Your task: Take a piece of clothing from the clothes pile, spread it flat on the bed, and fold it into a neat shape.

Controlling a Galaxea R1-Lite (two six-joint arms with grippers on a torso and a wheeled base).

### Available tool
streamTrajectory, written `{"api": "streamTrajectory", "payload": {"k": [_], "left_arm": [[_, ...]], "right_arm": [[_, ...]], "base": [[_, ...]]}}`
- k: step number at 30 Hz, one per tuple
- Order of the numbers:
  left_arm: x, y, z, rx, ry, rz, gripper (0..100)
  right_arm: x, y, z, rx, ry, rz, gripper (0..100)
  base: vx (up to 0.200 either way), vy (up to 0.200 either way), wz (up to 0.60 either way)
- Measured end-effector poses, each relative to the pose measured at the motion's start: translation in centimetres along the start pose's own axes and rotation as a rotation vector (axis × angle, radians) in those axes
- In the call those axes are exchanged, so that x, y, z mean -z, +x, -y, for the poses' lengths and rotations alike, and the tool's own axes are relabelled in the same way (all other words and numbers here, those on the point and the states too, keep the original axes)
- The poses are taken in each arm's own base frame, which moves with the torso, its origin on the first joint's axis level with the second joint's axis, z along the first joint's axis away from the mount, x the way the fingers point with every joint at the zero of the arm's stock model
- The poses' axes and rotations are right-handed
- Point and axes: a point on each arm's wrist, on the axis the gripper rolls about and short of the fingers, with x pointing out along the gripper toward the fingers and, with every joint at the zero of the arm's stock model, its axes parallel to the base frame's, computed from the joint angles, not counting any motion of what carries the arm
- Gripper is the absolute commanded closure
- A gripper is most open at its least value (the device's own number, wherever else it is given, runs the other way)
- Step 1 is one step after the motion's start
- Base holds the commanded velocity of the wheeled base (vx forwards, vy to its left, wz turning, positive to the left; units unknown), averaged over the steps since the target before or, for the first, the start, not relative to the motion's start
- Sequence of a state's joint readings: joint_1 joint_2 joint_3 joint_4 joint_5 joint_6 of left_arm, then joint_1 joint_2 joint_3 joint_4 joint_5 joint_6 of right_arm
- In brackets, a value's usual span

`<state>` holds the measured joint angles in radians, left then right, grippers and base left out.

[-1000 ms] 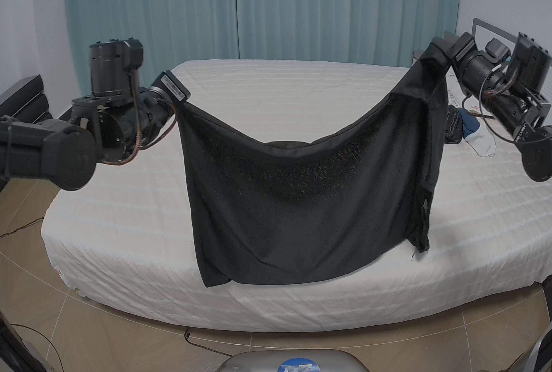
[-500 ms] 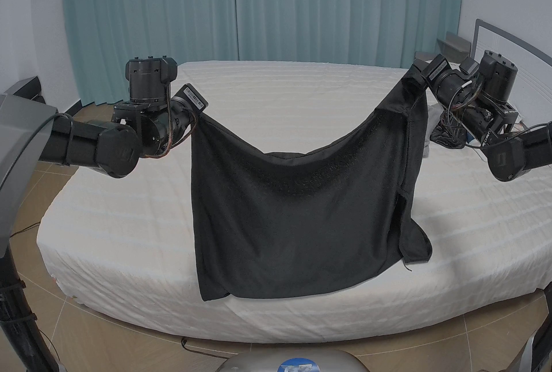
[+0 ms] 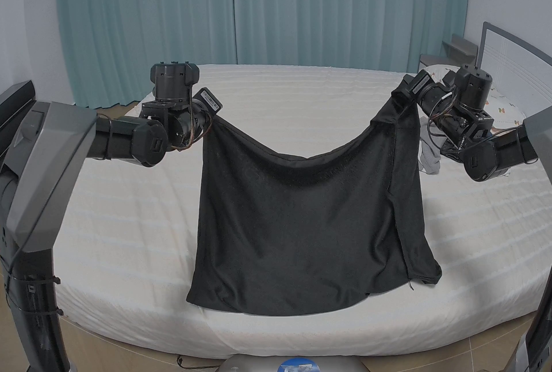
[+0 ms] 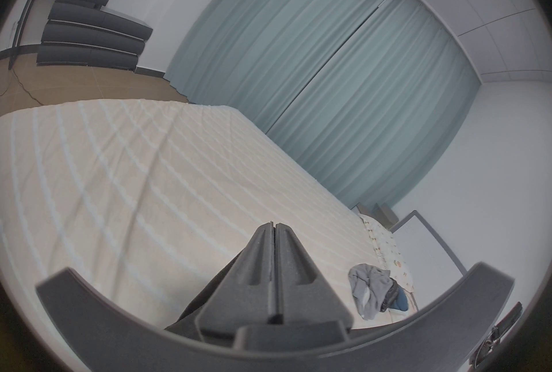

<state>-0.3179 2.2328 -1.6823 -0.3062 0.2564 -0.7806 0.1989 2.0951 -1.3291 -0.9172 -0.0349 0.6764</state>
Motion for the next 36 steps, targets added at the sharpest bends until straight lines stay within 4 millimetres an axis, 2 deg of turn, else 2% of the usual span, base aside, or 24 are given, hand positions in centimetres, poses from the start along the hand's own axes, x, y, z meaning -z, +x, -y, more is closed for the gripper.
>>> {"api": "streamTrajectory", "payload": {"k": [9,14,15,22,26,31,36], "left_arm": [[4.1,4.4,-2.5,-0.067,0.020,-0.069,100],[6.2,6.1,-3.8,-0.097,0.005,-0.094,100],[6.6,6.5,-4.1,-0.102,0.002,-0.098,0],[9.6,8.8,-6.1,-0.157,0.006,-0.131,0],[10.9,9.8,-7.7,-0.242,0.026,-0.114,0],[11.9,10.2,-9.7,-0.351,0.028,-0.169,0],[10.1,9.8,-10.1,-0.383,-0.059,-0.195,0]], "right_arm": [[4.6,2.0,4.5,0.083,-0.022,-0.073,100],[7.4,2.7,6.9,0.119,-0.027,-0.106,100],[8.0,2.8,7.5,0.128,-0.028,-0.116,0],[12.4,3.2,11.2,0.195,-0.037,-0.196,0],[13.9,3.2,13.3,0.238,-0.047,-0.232,0],[13.6,3.0,15.8,0.314,-0.047,-0.235,0],[11.9,2.8,17.0,0.356,-0.042,-0.201,0]], "base": [[0.000,0.000,0.00],[0.000,0.000,0.00],[0.000,0.000,0.00],[0.000,0.000,0.00],[0.000,0.000,0.00],[0.000,0.000,0.00],[0.000,0.000,0.00]]}}
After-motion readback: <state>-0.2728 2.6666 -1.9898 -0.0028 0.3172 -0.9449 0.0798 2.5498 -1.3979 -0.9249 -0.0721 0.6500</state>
